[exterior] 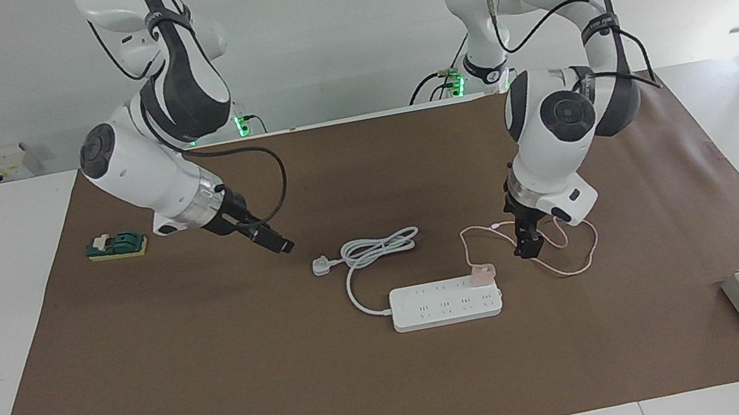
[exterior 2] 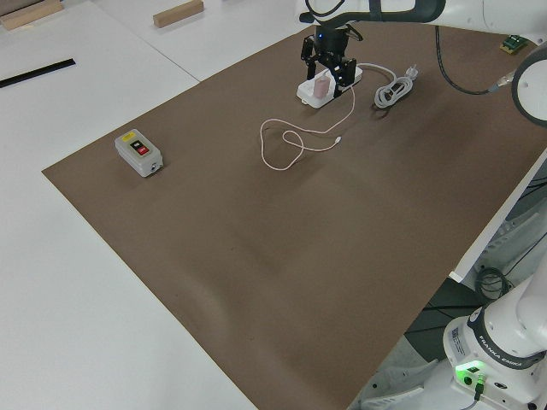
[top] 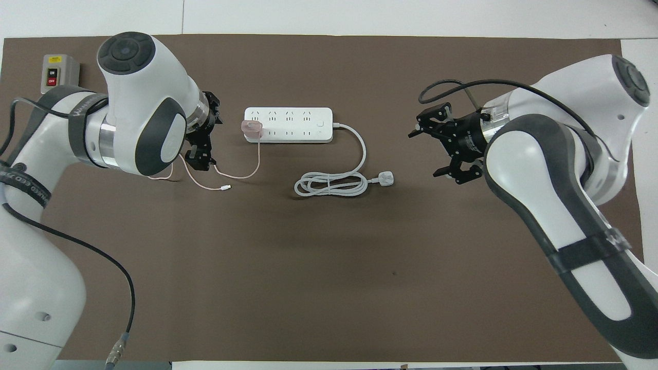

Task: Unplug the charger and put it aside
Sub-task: 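Grasp the charger with the left gripper while the right gripper reaches the strip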

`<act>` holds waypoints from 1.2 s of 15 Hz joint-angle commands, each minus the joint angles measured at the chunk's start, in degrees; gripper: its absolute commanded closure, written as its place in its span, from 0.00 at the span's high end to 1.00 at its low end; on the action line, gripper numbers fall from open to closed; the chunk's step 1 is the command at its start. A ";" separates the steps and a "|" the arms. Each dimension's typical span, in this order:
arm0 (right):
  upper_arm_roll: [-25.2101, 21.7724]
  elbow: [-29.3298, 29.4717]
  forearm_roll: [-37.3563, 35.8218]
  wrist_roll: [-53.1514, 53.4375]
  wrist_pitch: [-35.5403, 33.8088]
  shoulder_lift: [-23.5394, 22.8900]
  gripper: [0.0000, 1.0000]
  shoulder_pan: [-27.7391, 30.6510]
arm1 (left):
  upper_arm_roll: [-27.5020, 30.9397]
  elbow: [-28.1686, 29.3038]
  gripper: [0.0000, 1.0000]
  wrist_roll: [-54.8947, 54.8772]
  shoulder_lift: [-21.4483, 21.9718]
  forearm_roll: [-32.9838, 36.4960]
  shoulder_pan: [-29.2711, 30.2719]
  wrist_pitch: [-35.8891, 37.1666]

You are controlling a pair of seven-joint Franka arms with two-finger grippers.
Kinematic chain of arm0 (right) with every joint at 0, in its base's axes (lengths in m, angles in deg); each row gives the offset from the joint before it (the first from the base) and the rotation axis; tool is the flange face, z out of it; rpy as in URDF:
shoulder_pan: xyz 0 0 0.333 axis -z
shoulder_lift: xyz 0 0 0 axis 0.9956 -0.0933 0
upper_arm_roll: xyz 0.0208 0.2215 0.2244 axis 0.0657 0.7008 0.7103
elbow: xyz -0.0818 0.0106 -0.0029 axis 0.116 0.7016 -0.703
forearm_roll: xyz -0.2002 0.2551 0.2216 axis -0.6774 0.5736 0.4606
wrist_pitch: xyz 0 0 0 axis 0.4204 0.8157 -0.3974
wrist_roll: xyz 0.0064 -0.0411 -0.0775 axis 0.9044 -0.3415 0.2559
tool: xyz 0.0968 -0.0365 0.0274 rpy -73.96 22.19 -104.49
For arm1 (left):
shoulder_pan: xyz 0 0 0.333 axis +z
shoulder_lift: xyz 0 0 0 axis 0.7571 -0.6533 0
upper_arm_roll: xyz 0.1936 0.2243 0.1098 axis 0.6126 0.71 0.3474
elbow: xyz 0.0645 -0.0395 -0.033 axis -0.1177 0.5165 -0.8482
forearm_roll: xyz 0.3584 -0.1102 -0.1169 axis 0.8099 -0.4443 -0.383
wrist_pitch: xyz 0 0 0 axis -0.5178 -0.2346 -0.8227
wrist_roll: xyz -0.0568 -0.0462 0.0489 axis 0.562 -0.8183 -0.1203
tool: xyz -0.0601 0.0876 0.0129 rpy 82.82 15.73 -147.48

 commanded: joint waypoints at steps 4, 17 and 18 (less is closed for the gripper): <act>-0.10 17.01 14.84 16.24 4.97 -18.35 1.00 -4.50 | 0.82 -2.80 1.00 7.37 -2.40 0.21 -3.82 -3.98; 2.71 45.66 20.30 29.70 2.27 -45.79 1.00 -7.33 | 1.00 -7.90 1.00 12.83 -9.69 3.64 -6.64 -5.21; 2.71 45.84 20.30 29.53 2.26 -45.87 1.00 -7.15 | 1.08 -7.90 1.00 12.92 -10.04 3.73 -6.73 -5.30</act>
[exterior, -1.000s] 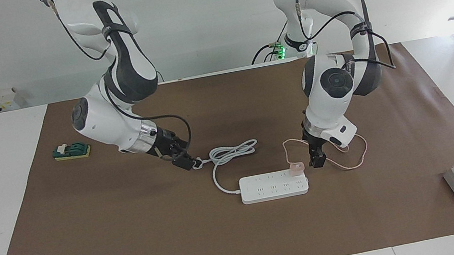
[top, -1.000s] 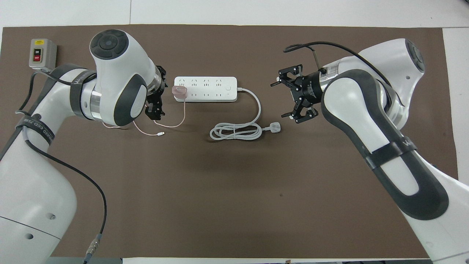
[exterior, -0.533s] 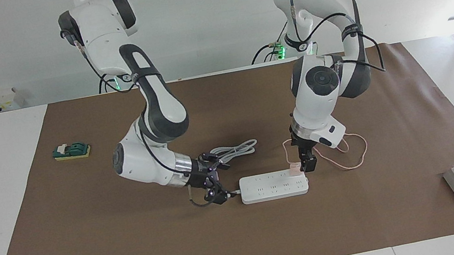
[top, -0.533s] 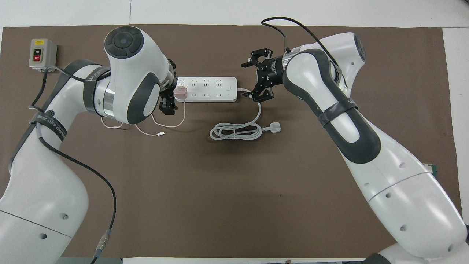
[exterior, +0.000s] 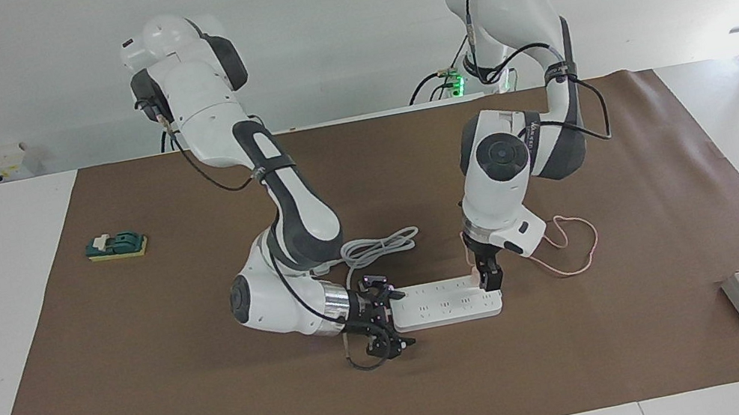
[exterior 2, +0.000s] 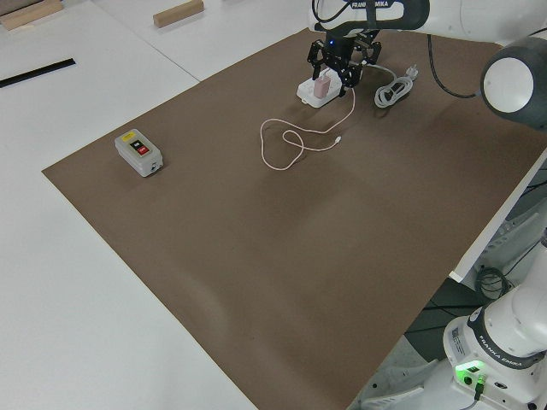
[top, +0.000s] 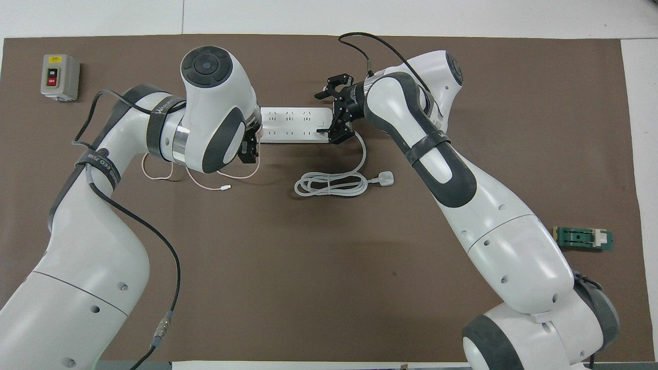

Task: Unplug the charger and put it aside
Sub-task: 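Grasp the charger with the left gripper while the right gripper reaches the strip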

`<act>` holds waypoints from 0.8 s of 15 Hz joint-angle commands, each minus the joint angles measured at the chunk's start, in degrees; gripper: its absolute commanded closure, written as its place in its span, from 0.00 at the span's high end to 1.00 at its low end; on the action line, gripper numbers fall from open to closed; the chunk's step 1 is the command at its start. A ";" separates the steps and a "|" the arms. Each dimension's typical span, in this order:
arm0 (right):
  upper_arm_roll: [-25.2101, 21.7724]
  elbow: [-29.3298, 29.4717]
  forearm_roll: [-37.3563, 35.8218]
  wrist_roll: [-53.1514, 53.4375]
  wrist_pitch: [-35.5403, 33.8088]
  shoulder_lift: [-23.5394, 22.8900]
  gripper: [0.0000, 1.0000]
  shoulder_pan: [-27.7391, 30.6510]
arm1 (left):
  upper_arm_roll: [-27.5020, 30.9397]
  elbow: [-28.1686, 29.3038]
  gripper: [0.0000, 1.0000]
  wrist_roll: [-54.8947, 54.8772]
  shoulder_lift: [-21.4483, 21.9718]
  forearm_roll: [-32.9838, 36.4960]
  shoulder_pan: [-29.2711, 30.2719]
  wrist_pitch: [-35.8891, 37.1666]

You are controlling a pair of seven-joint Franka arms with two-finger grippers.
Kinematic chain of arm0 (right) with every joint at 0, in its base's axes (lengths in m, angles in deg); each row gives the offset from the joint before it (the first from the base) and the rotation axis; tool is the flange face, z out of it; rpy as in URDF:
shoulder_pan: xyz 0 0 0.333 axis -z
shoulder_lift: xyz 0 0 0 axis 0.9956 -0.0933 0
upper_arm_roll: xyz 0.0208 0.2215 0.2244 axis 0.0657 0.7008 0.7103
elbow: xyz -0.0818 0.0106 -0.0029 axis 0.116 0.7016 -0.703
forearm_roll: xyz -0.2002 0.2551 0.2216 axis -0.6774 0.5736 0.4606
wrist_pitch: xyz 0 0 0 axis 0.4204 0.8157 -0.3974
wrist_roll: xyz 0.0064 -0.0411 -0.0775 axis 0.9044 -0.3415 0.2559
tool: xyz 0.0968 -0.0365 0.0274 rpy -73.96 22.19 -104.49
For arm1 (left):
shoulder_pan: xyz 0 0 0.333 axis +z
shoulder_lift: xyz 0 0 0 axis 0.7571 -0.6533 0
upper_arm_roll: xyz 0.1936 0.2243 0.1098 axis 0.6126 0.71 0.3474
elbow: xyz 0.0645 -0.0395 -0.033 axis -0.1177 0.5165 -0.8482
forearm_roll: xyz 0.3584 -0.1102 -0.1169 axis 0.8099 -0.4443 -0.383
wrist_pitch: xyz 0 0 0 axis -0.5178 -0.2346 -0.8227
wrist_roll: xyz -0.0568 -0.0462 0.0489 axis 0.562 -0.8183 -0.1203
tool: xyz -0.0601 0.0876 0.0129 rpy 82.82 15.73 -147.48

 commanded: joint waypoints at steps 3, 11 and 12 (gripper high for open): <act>1.61 3.29 1.11 0.67 -2.43 -2.26 1.00 1.83 | 0.92 -1.47 1.00 1.51 -1.99 1.71 -1.16 -0.41; 4.78 2.76 0.67 0.14 -1.29 -2.26 1.00 3.15 | 0.84 -1.38 1.00 1.25 -1.99 1.80 -1.07 -0.41; 4.78 2.59 0.58 -1.25 -0.85 -2.35 1.00 2.63 | 0.84 -1.38 1.00 1.16 -1.99 1.80 -1.07 -0.41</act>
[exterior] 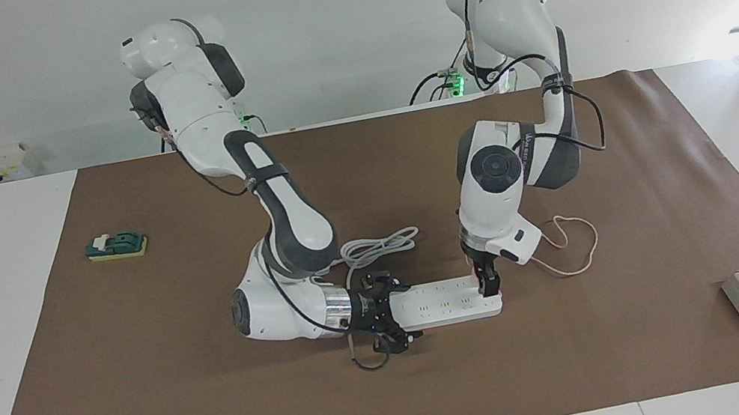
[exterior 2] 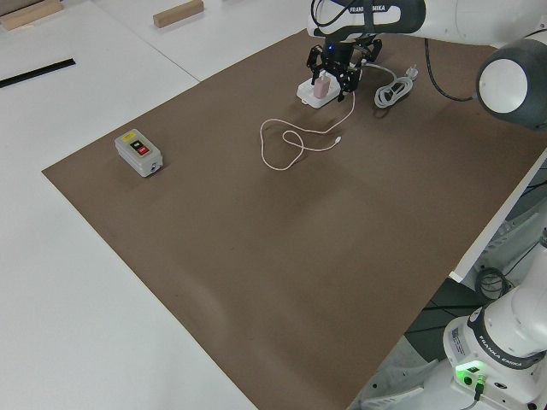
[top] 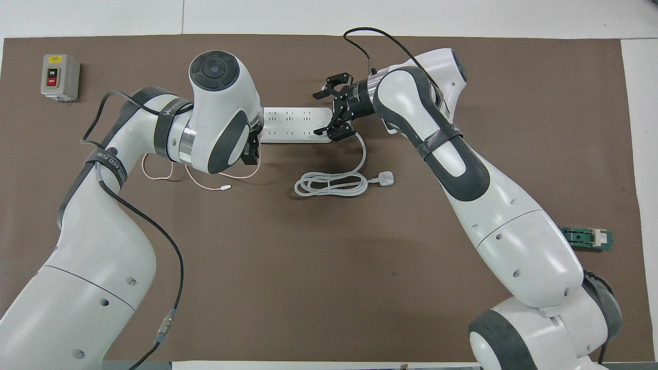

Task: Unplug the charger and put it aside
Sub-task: 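Close the right gripper on the far end of the white power strip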

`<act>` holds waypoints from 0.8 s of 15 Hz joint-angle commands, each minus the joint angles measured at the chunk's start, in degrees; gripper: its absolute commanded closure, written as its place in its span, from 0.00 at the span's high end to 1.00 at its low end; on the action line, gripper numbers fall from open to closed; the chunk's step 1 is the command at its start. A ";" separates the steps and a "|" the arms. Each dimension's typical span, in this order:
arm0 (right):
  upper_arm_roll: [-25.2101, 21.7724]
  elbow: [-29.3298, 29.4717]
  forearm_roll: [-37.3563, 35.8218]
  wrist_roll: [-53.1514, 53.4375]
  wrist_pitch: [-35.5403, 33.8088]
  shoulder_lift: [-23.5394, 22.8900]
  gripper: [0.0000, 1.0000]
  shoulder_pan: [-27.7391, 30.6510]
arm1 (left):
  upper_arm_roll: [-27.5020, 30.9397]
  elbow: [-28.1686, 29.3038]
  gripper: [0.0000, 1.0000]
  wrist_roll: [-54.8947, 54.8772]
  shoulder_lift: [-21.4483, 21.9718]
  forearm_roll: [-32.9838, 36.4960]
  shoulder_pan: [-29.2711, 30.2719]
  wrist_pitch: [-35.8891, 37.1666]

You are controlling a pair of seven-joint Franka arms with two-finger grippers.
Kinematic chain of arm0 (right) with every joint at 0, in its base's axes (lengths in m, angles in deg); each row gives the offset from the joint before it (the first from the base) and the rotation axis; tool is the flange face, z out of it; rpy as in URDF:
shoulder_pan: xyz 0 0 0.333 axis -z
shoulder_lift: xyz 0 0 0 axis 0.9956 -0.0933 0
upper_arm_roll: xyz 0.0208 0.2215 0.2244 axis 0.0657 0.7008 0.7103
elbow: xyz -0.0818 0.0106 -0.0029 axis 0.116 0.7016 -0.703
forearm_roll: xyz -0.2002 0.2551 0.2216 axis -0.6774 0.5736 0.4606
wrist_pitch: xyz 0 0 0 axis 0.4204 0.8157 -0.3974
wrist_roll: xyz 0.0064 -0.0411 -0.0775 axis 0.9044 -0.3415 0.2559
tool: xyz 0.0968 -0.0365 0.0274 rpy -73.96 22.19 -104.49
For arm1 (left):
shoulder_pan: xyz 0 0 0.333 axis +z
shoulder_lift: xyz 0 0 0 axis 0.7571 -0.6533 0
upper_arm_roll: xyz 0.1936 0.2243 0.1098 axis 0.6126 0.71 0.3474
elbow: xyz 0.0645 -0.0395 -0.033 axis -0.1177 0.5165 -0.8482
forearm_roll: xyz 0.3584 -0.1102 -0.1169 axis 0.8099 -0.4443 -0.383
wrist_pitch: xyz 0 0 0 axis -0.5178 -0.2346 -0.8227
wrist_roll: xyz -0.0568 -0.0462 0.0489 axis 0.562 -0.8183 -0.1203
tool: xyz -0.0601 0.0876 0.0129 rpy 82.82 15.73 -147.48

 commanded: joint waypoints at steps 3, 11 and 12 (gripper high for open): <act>0.46 1.18 0.40 -2.62 3.21 -2.44 1.00 -1.01 | 0.77 -1.28 1.00 0.65 -0.98 0.96 -0.78 -0.22; 0.46 1.43 0.83 -2.81 -0.35 -2.53 1.00 -0.24 | 0.86 -1.37 1.00 0.74 -0.89 0.96 -0.78 0.04; 0.63 2.92 1.10 -2.54 -3.00 -2.71 1.00 1.43 | 0.86 -1.37 1.00 0.74 -0.89 0.96 -0.78 0.04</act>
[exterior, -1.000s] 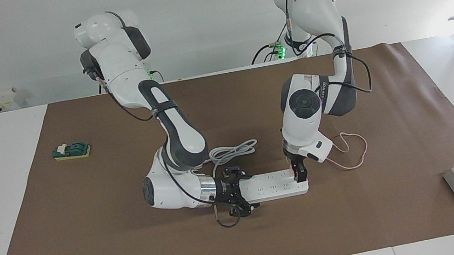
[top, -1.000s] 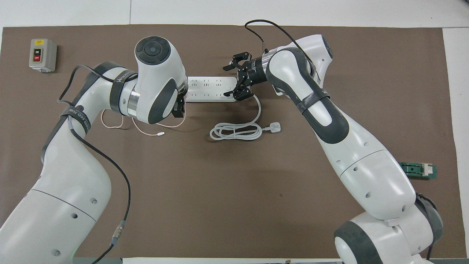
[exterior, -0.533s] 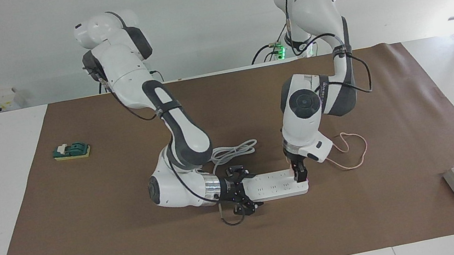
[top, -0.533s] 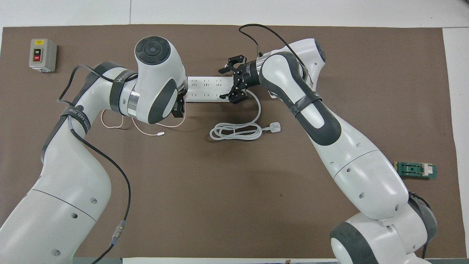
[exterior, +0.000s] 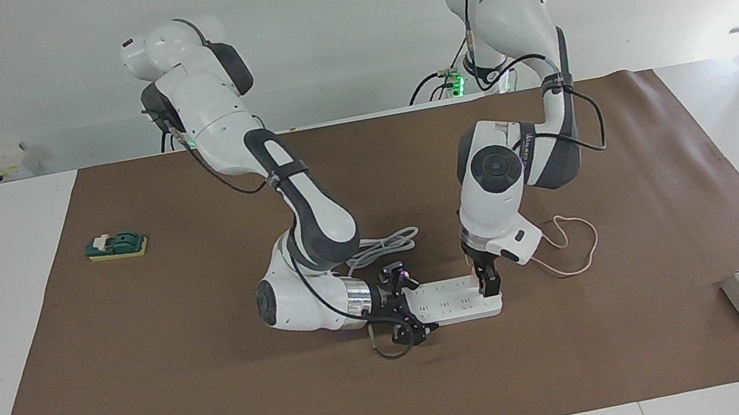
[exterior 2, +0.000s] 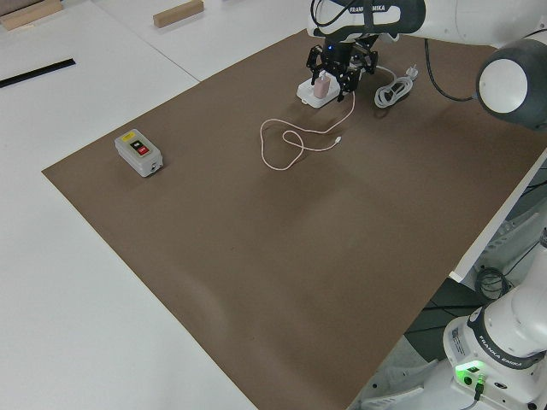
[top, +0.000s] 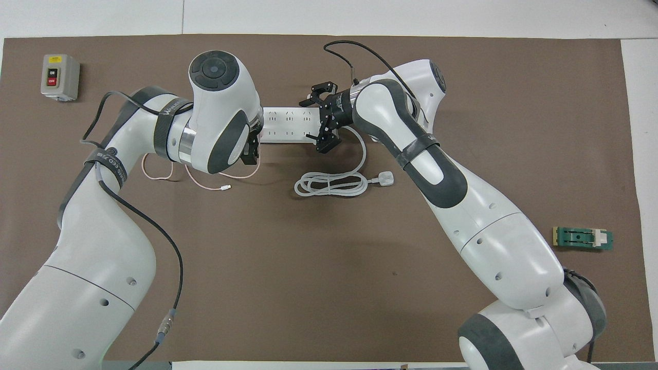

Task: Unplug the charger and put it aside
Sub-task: 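Close the right gripper on the far end of the white power strip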

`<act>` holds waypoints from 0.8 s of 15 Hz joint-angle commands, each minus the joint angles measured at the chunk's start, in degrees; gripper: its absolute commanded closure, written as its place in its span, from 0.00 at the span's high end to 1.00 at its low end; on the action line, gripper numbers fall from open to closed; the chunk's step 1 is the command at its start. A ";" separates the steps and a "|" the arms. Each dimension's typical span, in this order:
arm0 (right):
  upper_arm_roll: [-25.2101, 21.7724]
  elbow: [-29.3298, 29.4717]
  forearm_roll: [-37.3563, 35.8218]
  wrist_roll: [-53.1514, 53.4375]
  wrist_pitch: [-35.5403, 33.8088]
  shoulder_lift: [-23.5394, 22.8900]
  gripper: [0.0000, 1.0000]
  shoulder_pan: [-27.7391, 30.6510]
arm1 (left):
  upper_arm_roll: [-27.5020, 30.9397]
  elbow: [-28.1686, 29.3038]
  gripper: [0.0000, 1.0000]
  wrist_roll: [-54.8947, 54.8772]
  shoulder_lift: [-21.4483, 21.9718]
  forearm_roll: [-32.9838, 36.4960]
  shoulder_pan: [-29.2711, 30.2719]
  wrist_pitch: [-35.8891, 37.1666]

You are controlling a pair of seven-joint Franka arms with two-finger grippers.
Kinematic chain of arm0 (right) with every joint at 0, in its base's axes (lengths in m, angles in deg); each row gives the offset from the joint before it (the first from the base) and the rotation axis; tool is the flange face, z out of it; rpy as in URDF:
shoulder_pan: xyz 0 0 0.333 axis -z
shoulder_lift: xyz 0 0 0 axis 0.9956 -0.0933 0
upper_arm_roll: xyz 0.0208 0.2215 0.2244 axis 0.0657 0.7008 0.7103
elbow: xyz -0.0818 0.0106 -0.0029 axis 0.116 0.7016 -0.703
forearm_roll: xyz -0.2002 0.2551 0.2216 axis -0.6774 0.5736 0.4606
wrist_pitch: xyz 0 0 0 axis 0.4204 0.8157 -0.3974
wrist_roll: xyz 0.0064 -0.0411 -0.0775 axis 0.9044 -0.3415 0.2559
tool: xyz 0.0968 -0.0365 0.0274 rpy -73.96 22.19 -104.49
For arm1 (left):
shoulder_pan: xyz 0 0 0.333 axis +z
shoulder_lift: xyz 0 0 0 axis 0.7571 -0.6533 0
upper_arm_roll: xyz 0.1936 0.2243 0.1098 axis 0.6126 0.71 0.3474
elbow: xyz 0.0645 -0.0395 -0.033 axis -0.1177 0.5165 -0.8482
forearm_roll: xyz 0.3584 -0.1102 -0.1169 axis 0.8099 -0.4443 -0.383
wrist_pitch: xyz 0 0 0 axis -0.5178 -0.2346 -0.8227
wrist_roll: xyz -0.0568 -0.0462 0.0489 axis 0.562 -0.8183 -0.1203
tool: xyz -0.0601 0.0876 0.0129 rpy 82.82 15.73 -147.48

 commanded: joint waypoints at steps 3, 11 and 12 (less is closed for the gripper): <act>0.71 3.31 1.78 -0.17 -5.95 -1.64 1.00 3.83 | 0.89 -1.37 1.00 0.91 -0.81 0.93 -0.78 0.13; 0.97 3.48 2.22 -1.14 -9.54 -1.73 1.00 5.41 | 0.81 -1.19 1.00 1.09 -0.98 1.02 -0.78 0.04; 1.24 3.39 2.13 -1.40 -9.64 -1.73 1.00 5.33 | 0.81 -1.19 1.00 1.09 -0.98 1.02 -0.78 0.04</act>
